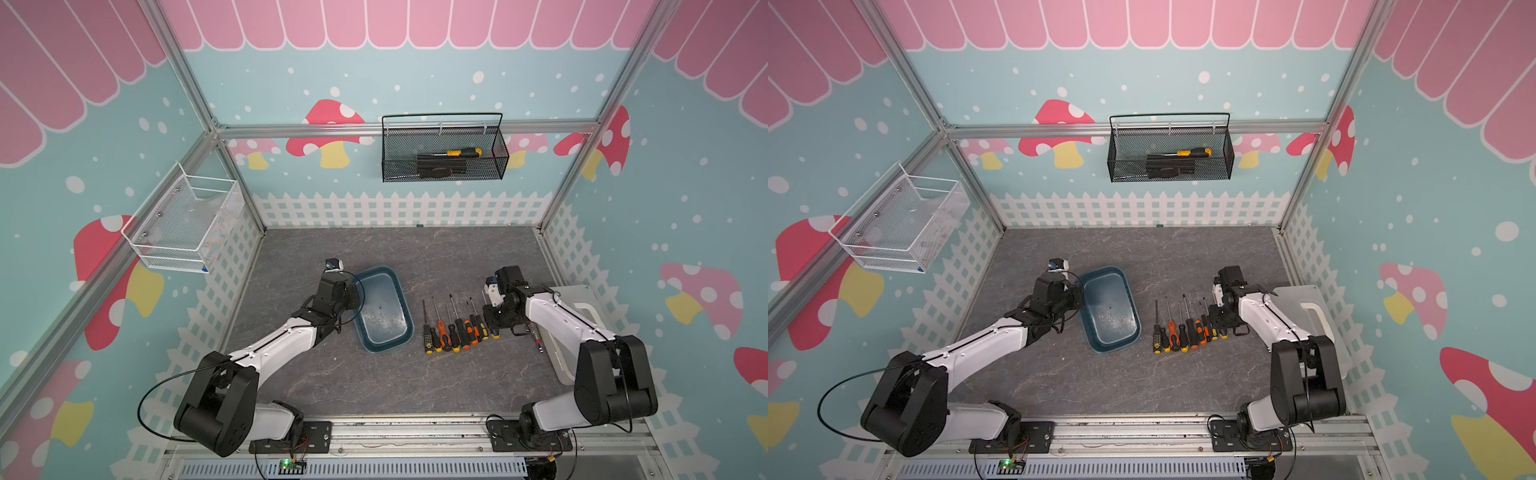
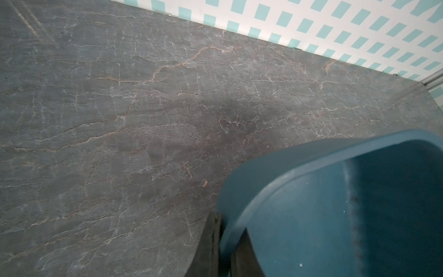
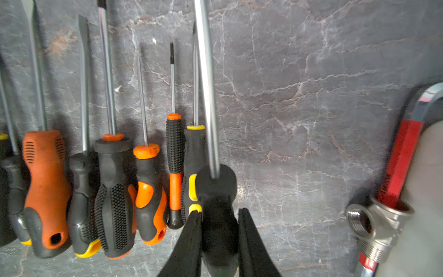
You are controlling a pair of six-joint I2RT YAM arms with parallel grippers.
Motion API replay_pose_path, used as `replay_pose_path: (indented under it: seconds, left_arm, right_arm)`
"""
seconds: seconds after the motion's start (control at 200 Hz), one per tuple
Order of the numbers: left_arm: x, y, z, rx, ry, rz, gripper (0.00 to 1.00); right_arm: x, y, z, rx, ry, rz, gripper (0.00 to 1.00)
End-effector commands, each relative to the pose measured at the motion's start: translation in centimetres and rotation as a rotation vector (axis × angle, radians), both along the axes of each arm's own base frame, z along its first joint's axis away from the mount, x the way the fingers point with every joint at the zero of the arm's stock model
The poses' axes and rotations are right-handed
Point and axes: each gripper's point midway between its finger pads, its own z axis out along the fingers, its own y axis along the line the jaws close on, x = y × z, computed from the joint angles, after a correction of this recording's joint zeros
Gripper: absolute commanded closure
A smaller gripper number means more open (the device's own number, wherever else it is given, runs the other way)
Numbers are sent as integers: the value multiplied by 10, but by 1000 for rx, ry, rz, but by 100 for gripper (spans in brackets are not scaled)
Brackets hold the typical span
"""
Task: Take out the screwdriver from the storage box
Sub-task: Place the screwdriver at the center of the board.
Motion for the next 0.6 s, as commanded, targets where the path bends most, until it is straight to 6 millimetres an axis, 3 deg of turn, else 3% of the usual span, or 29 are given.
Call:
replay_pose_path:
  seconds: [0.0,0.595]
  left_arm:
    - [0,1,-8,12,9,-7,100]
    - [3,-1,-5,17,8,-14,100]
  right_arm:
    - [12,-1,4,5,-21,17,100]
    - [13,-5,-14,37,14,-4,100]
